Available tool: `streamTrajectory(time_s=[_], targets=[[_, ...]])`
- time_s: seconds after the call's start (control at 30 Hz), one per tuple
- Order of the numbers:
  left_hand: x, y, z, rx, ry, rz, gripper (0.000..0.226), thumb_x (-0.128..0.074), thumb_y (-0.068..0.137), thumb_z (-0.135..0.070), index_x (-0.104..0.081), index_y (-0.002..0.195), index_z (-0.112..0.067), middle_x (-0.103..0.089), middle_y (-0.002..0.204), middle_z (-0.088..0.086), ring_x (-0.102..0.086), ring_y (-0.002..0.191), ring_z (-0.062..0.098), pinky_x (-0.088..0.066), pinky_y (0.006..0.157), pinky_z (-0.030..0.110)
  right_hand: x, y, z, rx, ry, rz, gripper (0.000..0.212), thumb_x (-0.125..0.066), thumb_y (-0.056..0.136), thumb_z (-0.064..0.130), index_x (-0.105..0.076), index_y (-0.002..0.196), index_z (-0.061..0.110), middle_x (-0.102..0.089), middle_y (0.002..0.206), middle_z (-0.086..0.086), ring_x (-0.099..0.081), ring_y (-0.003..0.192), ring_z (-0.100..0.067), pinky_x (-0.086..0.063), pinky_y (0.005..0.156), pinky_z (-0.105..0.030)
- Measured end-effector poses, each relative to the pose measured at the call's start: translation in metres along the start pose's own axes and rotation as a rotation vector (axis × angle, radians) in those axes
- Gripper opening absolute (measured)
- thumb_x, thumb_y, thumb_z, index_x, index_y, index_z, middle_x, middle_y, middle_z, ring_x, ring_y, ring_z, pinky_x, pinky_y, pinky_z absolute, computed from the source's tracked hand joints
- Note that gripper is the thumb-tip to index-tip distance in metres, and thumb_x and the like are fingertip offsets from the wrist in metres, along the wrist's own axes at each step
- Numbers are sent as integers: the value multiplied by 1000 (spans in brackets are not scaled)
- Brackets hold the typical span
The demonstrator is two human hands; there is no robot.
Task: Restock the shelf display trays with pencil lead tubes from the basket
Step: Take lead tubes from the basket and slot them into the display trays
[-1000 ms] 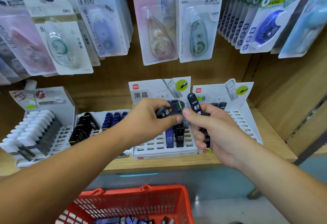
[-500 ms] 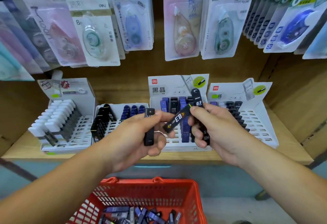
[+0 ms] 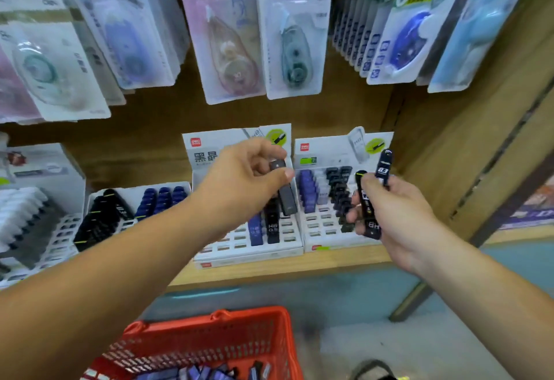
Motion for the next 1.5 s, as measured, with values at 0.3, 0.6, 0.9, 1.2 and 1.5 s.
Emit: streamTrajectory(time_s=[0.3,0.6,0.9,1.2,1.5], targets=[[-83,77,-19,-176,132,90,15,-74,92,-3,-68,91,-16,-77,80,9,-76,75,22,-63,79,43,41,19,-23,-72,17,13,21,-52,108,31,-55,92,17,-56,78,-3,-45,52,-16,-31,43,-26],[-128,108,0,-298,489,70,13,-77,88,-16,-80,97,-24,-78,89,-7,-72,87,14,-60,84,37,43,28,-45,-150,87,77,25,-55,107,35,-59,97,13,-63,69,0,-43,49,-15,-27,43,-25],[-131,111,-9,-356,644,185,11,-73,90,-12,-81,91,-20,-74,88,-7,-68,84,17,-59,79,39,45,28,-41,-211,283,135,17,-49,109,27,-57,109,12,-59,76,-5,-41,46,-15,-27,44,-27],[-142,101,-7,-442,710,190,21,-58,96,-5,-78,100,-11,-63,110,4,-61,97,21,-54,86,34,42,23,-31,-246,410,248,26,-42,99,19,-62,113,9,-57,76,-6,-39,52,-18,-25,51,-30],[-123,51,-8,13,31,288,17,-83,88,-30,-79,94,-15,-71,71,1,-57,55,2,-45,51,15,27,16,-28,-194,321,368,15,-45,104,8,-58,109,10,-60,84,-10,-46,56,-19,-29,48,-29]])
Point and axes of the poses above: each hand's wrist, its own y-axis towards the middle knuckle, its own x-axis out of the back of the hand, z = x × y, the point moved 5 cm from there along y, towards the middle knuckle
